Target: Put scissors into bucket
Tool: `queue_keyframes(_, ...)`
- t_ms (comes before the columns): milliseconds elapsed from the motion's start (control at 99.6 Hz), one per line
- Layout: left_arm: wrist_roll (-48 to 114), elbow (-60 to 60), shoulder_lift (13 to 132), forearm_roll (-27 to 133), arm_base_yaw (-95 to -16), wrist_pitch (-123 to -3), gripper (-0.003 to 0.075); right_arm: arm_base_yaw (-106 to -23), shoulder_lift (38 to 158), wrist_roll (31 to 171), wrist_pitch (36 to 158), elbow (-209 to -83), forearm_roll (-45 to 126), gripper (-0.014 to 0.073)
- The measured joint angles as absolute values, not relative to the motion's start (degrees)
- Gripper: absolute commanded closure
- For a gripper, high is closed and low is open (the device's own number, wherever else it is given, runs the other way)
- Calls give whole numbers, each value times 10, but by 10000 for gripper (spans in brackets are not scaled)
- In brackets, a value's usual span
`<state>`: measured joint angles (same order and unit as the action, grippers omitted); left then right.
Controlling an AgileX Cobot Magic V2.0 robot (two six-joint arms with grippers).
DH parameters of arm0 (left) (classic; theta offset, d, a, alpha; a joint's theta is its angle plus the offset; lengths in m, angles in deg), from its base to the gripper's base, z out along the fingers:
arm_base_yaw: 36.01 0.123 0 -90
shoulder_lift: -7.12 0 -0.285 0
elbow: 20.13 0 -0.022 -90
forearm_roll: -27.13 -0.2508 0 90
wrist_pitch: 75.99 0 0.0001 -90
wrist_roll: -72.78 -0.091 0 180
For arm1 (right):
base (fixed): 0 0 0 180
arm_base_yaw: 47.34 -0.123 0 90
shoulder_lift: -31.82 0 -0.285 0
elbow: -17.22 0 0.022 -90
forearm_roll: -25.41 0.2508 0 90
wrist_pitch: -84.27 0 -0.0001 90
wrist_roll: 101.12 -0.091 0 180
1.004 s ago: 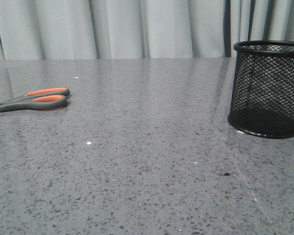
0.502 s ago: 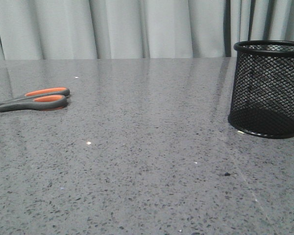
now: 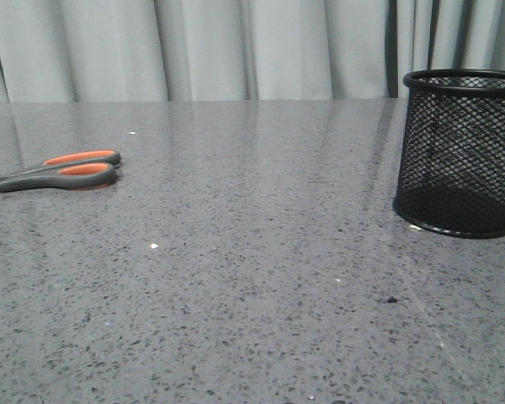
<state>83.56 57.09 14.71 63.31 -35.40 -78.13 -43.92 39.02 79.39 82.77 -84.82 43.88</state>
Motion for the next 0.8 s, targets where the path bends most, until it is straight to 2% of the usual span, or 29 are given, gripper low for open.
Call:
queue_keyframes(141,836,571,147,647,-354,-783,740,-439,398,793,871,-882,450,638)
queue_keyframes(261,836,552,149,619,-354,-723,740,-439,451,793,931,-959,451,638)
queue_keyframes(392,797,480,192,568,-354,-641,739,-440,537,821,1017,-1054,451,638)
queue_keyframes(552,683,369,297,551,-354,-561,720,-483,632,847,1098,-1149,451,638)
queue_keyframes(623,637,322,347,547,-357,-531,654,-503,667,851,1131,-1182,451,638)
queue_keyframes(703,602,281,393,544,-377,-515,510,-519,706,852,1167,-1214,450,619)
queue_keyframes(743,587,262,410,542,-391,-508,426,-521,719,852,1181,-1225,450,580)
queue_keyframes(803,565,234,443,532,-421,-495,344,-524,740,853,1203,-1243,450,484)
